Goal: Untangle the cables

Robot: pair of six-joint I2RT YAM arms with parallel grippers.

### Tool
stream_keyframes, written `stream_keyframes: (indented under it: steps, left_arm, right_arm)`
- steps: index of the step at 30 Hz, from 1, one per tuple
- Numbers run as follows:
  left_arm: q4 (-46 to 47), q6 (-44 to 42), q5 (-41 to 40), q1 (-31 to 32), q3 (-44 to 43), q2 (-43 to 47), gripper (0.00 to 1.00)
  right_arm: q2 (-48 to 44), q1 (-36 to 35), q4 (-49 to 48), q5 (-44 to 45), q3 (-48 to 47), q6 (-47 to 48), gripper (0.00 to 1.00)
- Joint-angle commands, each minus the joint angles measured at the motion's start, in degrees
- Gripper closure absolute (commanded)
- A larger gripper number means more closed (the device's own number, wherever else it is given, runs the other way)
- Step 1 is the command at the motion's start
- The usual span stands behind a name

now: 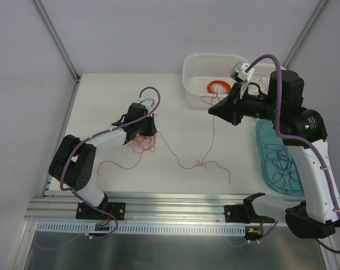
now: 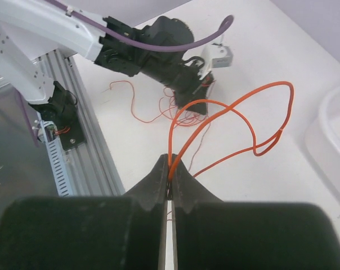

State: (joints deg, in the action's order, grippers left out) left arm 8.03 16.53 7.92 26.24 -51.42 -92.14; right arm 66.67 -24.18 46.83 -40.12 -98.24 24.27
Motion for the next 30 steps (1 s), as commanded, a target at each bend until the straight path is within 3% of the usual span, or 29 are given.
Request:
stream_keyframes:
  steps: [1, 6, 12, 18, 23, 30]
  left_arm:
    - [-10.29, 1.04, -2.65, 0.04, -2.55, 3.89, 0.99]
    - [-16.11, 1.31, -2.39, 0.04, -0.27, 7.14, 0.87]
    - [-21.47, 1.57, -0.72, -0.05, 4.13, 10.31, 0.54]
    - [-24.46, 2.71, 0.78, -0.05, 6.42, 14.17, 0.34]
    - [-26.22, 3.94, 2.62, -0.05, 8.35, 19.52, 0.14]
    - [-30.00, 4.30, 5.96, -0.05, 10.64, 25.69, 0.05]
  right_arm:
    - [2.22, 1.59, -0.95, 1.79, -5.29, 0.95, 0.99]
    - [5.39, 2.83, -4.10, 7.76, -10.74, 0.08, 0.99]
    - [9.43, 3.62, -14.38, 21.45, -12.95, 0.51, 0.99]
    - [16.53, 4.58, -25.55, 33.77, -13.03, 2.09, 0.99]
    - [24.54, 6.08, -30.38, 38.09, -15.05, 2.62, 0.99]
    - [39.66, 8.80, -31.71, 42.49, -20.85, 1.40, 0.99]
